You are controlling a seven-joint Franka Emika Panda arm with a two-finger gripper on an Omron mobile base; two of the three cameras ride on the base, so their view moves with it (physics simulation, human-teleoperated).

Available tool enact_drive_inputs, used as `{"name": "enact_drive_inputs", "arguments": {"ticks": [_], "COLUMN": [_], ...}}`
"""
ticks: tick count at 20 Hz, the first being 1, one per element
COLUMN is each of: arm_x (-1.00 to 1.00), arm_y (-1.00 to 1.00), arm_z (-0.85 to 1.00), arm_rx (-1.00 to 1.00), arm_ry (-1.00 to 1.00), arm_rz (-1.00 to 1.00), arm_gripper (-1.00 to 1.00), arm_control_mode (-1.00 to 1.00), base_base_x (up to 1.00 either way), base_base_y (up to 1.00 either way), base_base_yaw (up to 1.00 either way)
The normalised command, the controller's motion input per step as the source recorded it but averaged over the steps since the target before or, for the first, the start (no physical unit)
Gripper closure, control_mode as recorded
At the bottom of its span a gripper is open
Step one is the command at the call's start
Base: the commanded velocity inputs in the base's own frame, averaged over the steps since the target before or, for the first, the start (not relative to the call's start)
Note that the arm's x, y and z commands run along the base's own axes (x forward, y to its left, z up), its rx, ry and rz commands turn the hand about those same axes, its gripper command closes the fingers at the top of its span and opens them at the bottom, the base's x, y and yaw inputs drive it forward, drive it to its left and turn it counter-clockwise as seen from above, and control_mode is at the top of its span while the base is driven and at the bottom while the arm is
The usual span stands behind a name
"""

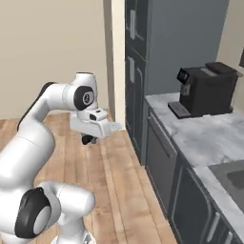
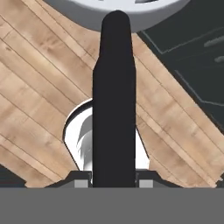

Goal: Take the pizza cutter from the drawer on the right and place it on the dining counter for cutting.

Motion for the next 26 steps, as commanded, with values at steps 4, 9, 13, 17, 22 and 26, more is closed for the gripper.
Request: {"name": "enact_drive_inputs", "arguments": {"ticks": [4, 9, 13, 17, 22, 26], "arm_x": [0.0, 0.0, 0.0, 0.0, 0.0, 0.0], "arm_y": [0.0, 0.0, 0.0, 0.0, 0.0, 0.0], "arm_z": [0.0, 0.0, 0.0, 0.0, 0.0, 0.0], "arm_rx": [0.0, 0.0, 0.0, 0.0, 0.0, 0.0], "arm_ry": [0.0, 0.0, 0.0, 0.0, 0.0, 0.0], "arm_rz": [0.0, 0.0, 0.0, 0.0, 0.0, 0.0], "arm_gripper": [1.0, 1.0, 1.0, 1.0, 1.0, 1.0], "arm_control_mode": [1.0, 1.0, 1.0, 1.0, 1.0, 1.0], "base_base_x": [-0.1, -0.1, -0.01, 0.03, 0.88, 0.96], "base_base_y": [0.0, 0.0, 0.0, -0.02, -0.15, -0.01], "base_base_yaw": [1.0, 1.0, 1.0, 1.0, 0.78, 0.74]}}
